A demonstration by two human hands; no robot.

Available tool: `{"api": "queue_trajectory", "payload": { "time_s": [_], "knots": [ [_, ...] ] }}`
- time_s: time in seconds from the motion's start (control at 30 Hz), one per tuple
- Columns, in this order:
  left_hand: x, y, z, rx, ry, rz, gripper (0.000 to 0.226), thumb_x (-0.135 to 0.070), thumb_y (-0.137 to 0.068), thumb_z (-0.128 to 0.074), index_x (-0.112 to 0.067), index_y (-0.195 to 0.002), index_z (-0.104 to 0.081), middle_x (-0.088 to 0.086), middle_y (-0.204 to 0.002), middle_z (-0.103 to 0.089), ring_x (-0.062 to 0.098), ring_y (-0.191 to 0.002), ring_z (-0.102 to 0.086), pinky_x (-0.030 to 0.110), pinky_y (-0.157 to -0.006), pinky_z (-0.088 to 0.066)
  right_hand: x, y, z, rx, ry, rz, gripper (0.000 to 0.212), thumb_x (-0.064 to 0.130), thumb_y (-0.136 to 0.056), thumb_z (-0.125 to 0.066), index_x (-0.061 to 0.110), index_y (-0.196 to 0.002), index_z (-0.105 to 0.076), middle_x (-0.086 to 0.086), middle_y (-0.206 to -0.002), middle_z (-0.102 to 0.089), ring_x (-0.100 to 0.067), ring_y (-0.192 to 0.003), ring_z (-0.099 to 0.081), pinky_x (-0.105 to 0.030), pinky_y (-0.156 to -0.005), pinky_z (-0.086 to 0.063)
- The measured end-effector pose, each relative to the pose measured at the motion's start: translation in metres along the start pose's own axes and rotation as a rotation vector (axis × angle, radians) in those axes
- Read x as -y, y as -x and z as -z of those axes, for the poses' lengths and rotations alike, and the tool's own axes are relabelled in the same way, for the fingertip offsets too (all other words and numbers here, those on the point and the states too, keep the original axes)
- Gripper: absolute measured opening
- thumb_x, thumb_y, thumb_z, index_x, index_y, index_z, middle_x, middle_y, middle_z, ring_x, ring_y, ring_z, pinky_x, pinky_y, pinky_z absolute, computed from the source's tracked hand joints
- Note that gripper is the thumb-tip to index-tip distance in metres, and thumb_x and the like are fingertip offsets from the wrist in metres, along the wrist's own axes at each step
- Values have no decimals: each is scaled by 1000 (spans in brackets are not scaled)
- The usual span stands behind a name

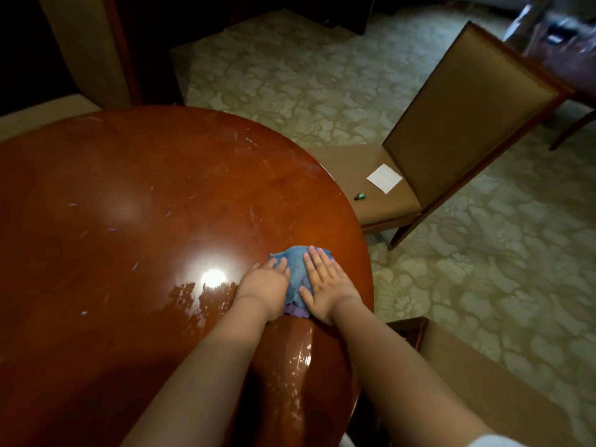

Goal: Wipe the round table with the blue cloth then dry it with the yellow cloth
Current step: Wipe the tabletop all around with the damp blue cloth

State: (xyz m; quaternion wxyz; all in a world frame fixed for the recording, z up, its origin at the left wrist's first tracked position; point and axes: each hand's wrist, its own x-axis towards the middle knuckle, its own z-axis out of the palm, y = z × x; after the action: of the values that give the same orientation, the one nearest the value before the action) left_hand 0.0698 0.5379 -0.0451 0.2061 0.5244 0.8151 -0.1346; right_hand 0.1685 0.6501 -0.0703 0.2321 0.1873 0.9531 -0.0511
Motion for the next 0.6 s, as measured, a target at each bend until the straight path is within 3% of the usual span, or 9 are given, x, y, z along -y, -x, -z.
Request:
{"api": "queue_trajectory", "payload": {
  "time_s": [0.4, 0.53, 0.6],
  "knots": [
    [-8, 2, 3, 39, -67, 45, 66, -28, -99, -43, -10, -152, -8, 5, -161, -1, 21, -147, -8, 37, -114, -23, -2, 6, -4, -4, -15, 15, 68, 47, -101, -16, 11, -148, 19, -4, -155, 26, -17, -142, 23, -33, -115, 11],
    [-21, 14, -3, 97, -133, 43, 70, -29, -98, -46, -10, -153, -7, 7, -160, 0, 23, -147, -9, 37, -116, -20, 1, 31, -17, 17, -24, 15, 81, 59, -84, 8, 10, -147, 19, -5, -155, 26, -17, -142, 23, -33, -114, 12],
    [-31, 26, -8, 115, -167, 36, 71, -28, -98, -47, -9, -153, -6, 8, -160, 0, 25, -146, -10, 37, -116, -19, 3, 45, -22, 29, -26, 30, 76, 57, -91, 0, 10, -148, 19, -5, -155, 26, -18, -142, 23, -33, -114, 12]
  ]
}}
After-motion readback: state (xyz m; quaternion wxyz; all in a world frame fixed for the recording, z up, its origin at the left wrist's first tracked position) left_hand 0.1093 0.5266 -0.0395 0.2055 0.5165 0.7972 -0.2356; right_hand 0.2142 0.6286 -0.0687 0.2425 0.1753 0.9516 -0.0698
